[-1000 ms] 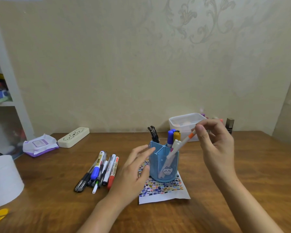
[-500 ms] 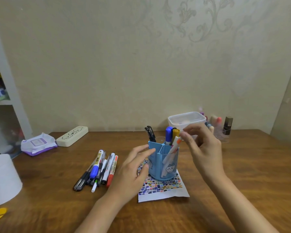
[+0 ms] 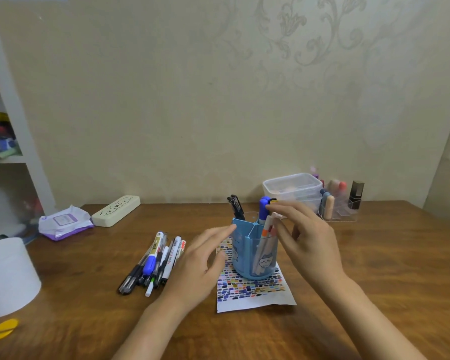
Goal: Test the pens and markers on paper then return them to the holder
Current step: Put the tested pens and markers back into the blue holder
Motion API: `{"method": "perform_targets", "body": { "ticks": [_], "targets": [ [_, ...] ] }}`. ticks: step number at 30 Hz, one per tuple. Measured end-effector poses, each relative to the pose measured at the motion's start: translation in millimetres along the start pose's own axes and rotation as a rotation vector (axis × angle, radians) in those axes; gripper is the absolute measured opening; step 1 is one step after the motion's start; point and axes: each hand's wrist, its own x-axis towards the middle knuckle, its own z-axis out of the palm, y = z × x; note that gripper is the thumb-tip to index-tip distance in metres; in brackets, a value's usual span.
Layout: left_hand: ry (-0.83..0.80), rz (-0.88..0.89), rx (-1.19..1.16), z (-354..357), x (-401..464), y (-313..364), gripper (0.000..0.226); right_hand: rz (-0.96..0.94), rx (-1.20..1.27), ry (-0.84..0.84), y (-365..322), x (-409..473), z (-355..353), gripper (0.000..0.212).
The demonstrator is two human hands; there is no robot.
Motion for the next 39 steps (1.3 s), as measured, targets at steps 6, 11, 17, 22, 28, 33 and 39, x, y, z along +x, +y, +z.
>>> {"method": "perform_targets", "body": {
  "ticks": [6,11,17,22,28,33,39],
  "targets": [
    [0.031,-0.251,0.484,-18.2,-5.5,-29.6,0.042,-0.047,0.102,-0.048,-19.3,-10.3,8.3,0.021],
    [-0.099,-0.408,0.633,-18.5,-11.1,-40.4,0.045,-0.074,0.150,-0.196,-33.9,-23.9,23.3,0.018],
    [-0.020,-0.283,0.501,-18.0,-9.4,-35.9,0.041,-0.034,0.142,-0.272,-34.7,-26.4,27.4,0.018],
    [-0.096,-0.167,0.467,-18.2,-8.0,-38.9,0.048,-0.010,0.156,-0.324,-36.1,-25.2,26.1,0.018],
    [-0.179,-0.149,0.475,-15.7,-8.4,-42.6,0.049,-0.008,0.152,-0.447,-33.5,-27.8,31.2,0.020],
    [-0.154,-0.057,0.451,-13.9,-7.3,-32.6,0.030,-0.012,0.119,-0.521,-32.1,-28.9,34.1,0.022],
    [-0.007,0.033,0.263,-8.4,-5.4,-23.3,0.029,-0.028,0.110,-0.526,-34.9,-29.5,34.1,0.028]
  ]
}}
